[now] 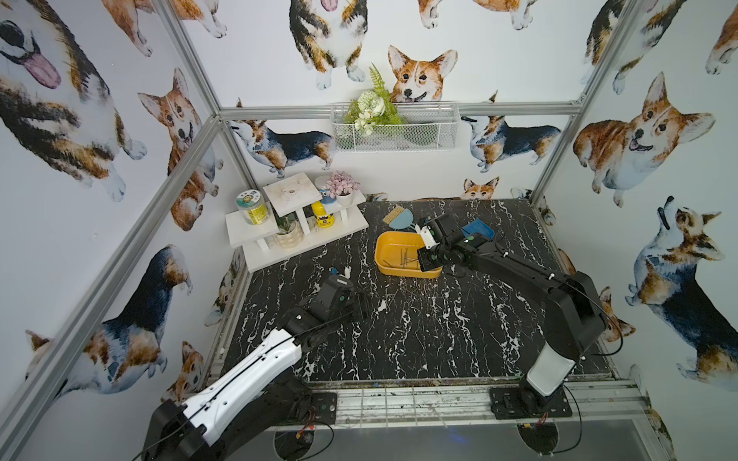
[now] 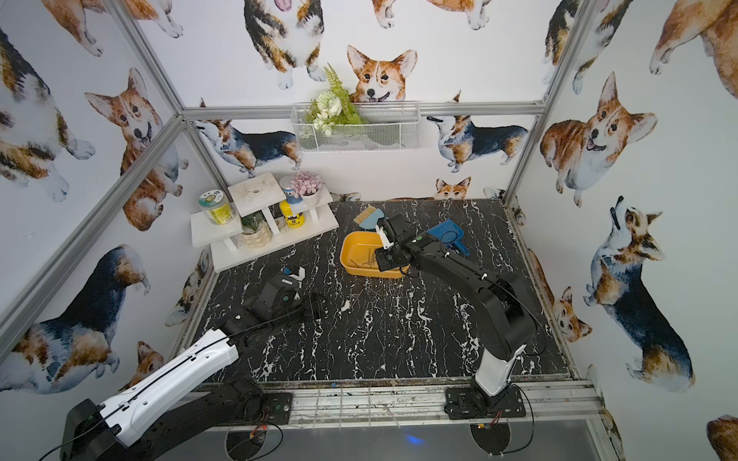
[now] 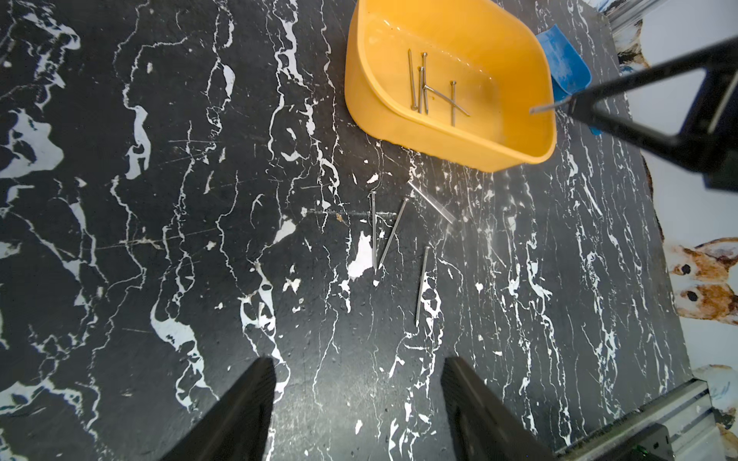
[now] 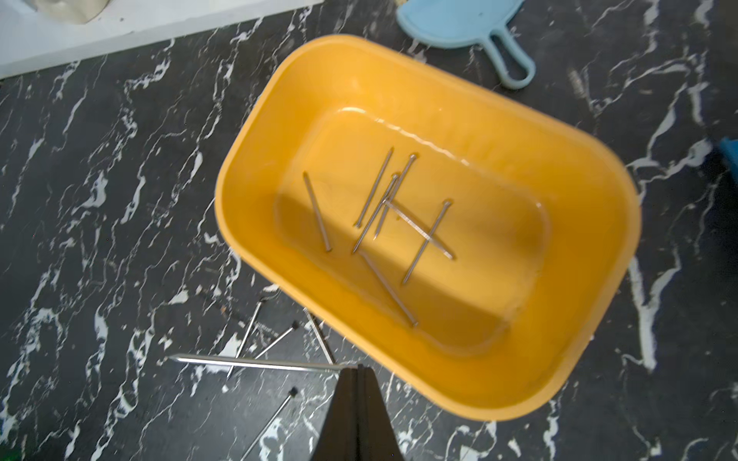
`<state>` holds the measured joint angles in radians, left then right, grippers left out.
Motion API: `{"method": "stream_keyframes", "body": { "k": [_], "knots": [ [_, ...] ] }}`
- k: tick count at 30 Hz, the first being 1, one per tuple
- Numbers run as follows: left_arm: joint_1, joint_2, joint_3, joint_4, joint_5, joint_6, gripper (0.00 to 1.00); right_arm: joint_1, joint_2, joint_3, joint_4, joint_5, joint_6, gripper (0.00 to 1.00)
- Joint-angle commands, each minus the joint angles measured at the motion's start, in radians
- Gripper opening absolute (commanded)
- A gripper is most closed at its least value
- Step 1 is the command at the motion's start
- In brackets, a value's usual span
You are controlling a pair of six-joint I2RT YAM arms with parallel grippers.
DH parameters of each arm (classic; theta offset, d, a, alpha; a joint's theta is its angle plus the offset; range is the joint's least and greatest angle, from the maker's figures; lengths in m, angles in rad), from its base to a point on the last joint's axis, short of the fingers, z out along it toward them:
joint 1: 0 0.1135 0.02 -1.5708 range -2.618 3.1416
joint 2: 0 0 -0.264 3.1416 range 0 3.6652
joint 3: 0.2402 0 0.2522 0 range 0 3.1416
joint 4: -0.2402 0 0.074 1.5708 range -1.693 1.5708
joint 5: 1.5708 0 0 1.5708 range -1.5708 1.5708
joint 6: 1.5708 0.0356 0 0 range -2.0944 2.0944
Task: Put the nails on the desktop into the storage box
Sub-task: Place the nail in the storage box.
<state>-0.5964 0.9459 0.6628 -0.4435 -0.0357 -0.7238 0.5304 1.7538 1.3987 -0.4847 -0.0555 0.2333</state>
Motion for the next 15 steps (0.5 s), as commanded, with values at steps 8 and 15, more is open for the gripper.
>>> {"method": "stream_keyframes", "body": {
  "k": [8, 15],
  "knots": [
    [0.0, 0.042, 0.036, 0.008, 0.029, 0.004, 0.72, -0.05, 0.218, 0.251, -0.074, 0.016, -0.037, 0.13],
    [0.0, 0.061, 0.045, 0.004, 0.033, 0.003, 0.72, -0.051, 0.246, 0.348, -0.116, 0.026, -0.054, 0.31]
  ]
}}
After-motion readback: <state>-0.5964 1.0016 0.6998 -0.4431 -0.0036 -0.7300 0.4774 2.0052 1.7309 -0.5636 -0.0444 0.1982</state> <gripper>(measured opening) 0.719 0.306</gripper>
